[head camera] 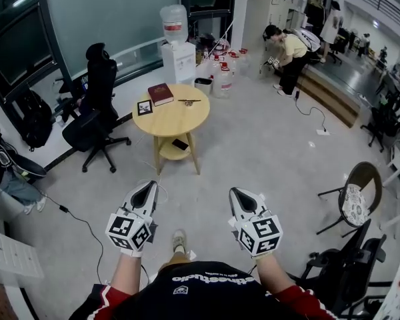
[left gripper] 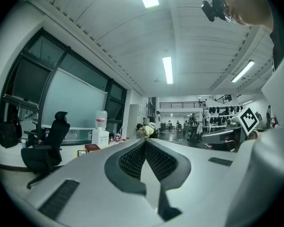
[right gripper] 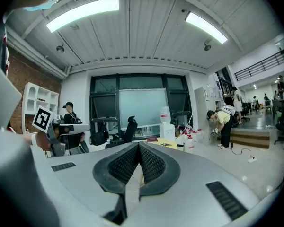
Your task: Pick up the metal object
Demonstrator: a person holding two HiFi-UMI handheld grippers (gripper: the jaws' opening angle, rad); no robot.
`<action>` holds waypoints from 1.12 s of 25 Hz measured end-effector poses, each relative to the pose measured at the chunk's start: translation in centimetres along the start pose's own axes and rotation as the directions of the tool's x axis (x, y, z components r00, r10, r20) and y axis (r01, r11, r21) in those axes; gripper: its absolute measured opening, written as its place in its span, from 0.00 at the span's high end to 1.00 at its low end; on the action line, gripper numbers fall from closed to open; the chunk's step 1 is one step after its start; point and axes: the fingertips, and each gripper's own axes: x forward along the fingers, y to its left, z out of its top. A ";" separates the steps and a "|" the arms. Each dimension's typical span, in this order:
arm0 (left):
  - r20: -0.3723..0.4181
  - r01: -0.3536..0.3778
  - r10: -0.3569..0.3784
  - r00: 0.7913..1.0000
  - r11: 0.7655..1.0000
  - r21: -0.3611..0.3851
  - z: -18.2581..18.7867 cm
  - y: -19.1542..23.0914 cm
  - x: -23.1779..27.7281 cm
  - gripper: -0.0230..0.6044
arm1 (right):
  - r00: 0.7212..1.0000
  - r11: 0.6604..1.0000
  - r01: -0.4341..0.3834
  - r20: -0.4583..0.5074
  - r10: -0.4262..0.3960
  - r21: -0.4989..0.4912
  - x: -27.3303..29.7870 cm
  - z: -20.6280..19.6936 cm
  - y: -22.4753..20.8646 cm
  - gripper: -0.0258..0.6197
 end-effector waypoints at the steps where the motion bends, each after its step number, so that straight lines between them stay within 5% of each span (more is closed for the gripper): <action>1: 0.001 -0.004 0.004 1.000 1.000 0.004 0.3 1.1 0.8 0.94 | 1.000 1.000 -0.003 -0.001 0.003 -0.016 1.2 0.5 0.0 0.92; 12: -0.008 -0.016 0.016 1.000 0.999 -0.030 2.0 12.6 9.3 0.94 | 1.000 0.999 0.009 -0.029 -0.007 0.051 14.2 4.4 -2.4 0.92; 28: 0.002 0.073 -0.073 0.997 0.997 -0.026 2.9 27.1 22.3 0.94 | 0.994 0.995 0.085 -0.079 -0.081 0.045 31.5 7.7 -3.1 0.92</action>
